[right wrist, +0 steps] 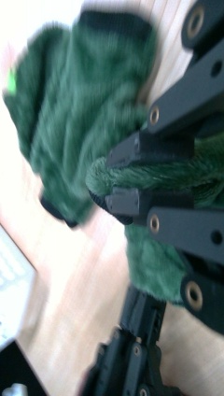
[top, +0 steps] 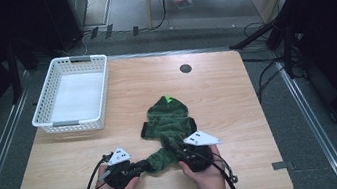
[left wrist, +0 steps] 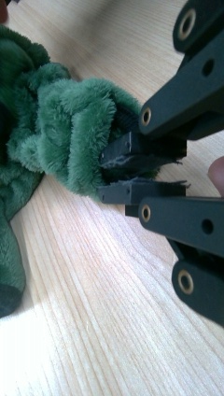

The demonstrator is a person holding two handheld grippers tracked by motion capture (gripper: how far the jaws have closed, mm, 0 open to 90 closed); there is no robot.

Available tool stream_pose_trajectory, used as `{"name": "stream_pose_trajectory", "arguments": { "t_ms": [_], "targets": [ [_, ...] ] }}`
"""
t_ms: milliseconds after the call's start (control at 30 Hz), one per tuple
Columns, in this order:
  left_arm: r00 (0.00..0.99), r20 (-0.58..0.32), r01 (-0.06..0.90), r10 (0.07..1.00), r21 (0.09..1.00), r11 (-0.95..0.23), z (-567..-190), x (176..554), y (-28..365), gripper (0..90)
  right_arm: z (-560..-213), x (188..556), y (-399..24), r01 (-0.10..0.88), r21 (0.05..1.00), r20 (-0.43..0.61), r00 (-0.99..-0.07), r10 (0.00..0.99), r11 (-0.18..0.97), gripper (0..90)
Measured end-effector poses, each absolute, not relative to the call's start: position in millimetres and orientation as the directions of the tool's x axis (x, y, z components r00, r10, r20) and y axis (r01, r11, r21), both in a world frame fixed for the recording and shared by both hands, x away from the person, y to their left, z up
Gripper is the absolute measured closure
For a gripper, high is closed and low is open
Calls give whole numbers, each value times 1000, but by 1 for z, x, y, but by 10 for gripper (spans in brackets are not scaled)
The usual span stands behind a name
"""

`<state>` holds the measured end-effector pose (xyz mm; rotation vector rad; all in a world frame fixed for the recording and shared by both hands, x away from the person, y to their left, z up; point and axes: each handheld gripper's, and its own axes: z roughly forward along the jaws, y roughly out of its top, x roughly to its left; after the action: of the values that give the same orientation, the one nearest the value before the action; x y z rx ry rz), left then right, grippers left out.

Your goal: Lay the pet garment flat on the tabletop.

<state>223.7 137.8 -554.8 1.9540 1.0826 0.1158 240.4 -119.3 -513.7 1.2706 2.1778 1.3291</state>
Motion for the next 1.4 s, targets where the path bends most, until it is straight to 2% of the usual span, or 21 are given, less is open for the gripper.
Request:
{"name": "stream_pose_trajectory", "arguments": {
  "t_ms": [167, 267, 333, 433, 533, 633, 767, 833, 933, 1033, 1233, 1267, 1333, 1400],
  "targets": [
    [616, -309, 645, 725, 727, -238, -555, 224, 138, 839, -509, 232, -159, 555, 828, 235, -472, 850, 80, 799],
    [614, -311, 647, 725, 725, -237, -555, 224, 138, 836, -512, 222, -183, 588, 808, 273, -411, 869, 24, 750],
    [613, -312, 647, 726, 726, -234, -555, 224, 139, 824, -515, 214, -198, 608, 794, 301, -366, 881, -19, 678],
    [615, -333, 642, 715, 738, -209, -552, 224, 143, 754, -516, 203, -218, 596, 799, 310, -304, 901, -74, 542],
    [603, -336, 622, 723, 766, -163, -546, 223, 149, 648, -508, 199, -229, 536, 838, 294, -285, 912, -103, 492],
    [599, -368, 627, 711, 768, -130, -541, 226, 148, 549, -503, 203, -226, 510, 857, 272, -315, 909, -80, 482],
    [617, -342, 632, 709, 752, -187, -546, 228, 136, 497, -516, 213, -200, 543, 839, 237, -418, 877, 32, 487],
    [623, -308, 635, 719, 737, -234, -550, 228, 132, 593, -525, 218, -186, 577, 811, 226, -457, 860, 93, 517],
    [628, -268, 627, 730, 731, -271, -549, 228, 133, 881, -533, 221, -176, 613, 778, 213, -466, 859, 140, 613],
    [623, -250, 631, 742, 720, -288, -549, 229, 137, 900, -540, 222, -181, 638, 759, 235, -453, 860, 129, 676],
    [547, -254, 656, 798, 722, -220, -548, 235, 158, 900, -546, 220, -197, 672, 735, 273, -408, 871, 84, 685],
    [537, -275, 657, 798, 730, -190, -545, 234, 161, 884, -546, 220, -198, 669, 738, 275, -410, 870, 82, 671],
    [557, -334, 640, 760, 756, -137, -537, 231, 163, 757, -543, 218, -196, 659, 748, 289, -426, 857, 75, 637],
    [603, -347, 612, 719, 779, -137, -529, 226, 153, 620, -539, 217, -194, 632, 771, 288, -451, 845, 75, 610]
  ]
}}
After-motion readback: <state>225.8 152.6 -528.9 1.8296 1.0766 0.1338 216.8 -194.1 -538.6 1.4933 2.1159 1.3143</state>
